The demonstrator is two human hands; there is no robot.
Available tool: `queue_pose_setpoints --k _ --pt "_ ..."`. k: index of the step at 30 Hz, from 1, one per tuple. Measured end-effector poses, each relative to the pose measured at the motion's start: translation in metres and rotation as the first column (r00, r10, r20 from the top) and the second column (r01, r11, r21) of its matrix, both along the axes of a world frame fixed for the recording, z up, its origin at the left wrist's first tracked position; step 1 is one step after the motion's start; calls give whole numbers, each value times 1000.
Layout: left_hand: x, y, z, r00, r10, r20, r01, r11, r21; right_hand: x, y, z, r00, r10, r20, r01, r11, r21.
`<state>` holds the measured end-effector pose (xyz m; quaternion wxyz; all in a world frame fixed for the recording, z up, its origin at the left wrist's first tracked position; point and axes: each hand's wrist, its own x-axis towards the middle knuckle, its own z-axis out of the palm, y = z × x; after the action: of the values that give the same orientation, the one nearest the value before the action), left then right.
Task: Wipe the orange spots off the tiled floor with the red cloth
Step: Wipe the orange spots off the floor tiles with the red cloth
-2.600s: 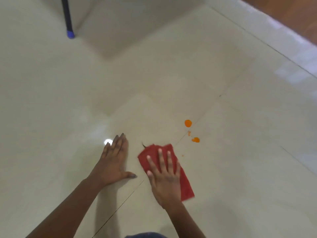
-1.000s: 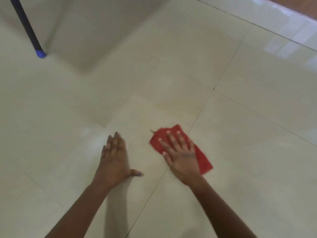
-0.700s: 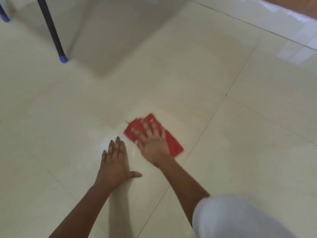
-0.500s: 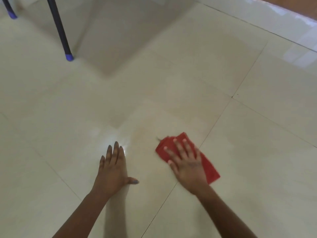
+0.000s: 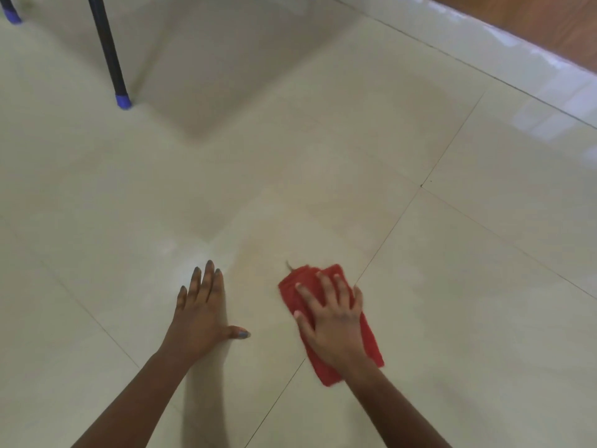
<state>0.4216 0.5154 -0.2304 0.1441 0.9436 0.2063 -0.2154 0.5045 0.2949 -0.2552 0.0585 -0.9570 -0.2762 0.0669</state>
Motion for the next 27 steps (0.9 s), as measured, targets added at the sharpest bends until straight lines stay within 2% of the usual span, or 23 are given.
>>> queue_pose_setpoints --k 3,9,13,16,19,21,24,27 --pt "-1 -1 -2 1000 -4 -3 4 1000 -7 24 -6 0 989 -145 -1 145 989 7" --pt "-4 -1 -4 1000 3 17 -2 999 -42 31 -11 -1 992 -122 18 123 992 -19" --pt "-3 -5 -5 999 1 47 2 997 -74 35 -22 3 951 -310 -13 309 950 -53" --pt "-1 -10 -6 1000 -9 28 11 998 -69 79 -22 11 935 -348 -61 342 935 -92" --pt "2 -11 -7 1000 14 21 -12 996 -85 139 15 12 922 -375 -99 363 924 -121" --pt "3 -7 -9 1000 16 5 -16 997 -80 151 67 9 949 -294 -115 285 954 -88" --pt "4 -1 -16 998 28 63 -22 995 -97 98 133 4 987 60 -148 -66 997 -30" --pt "-6 10 -21 992 74 102 -66 994 -83 23 103 2 942 320 -101 -315 947 64"
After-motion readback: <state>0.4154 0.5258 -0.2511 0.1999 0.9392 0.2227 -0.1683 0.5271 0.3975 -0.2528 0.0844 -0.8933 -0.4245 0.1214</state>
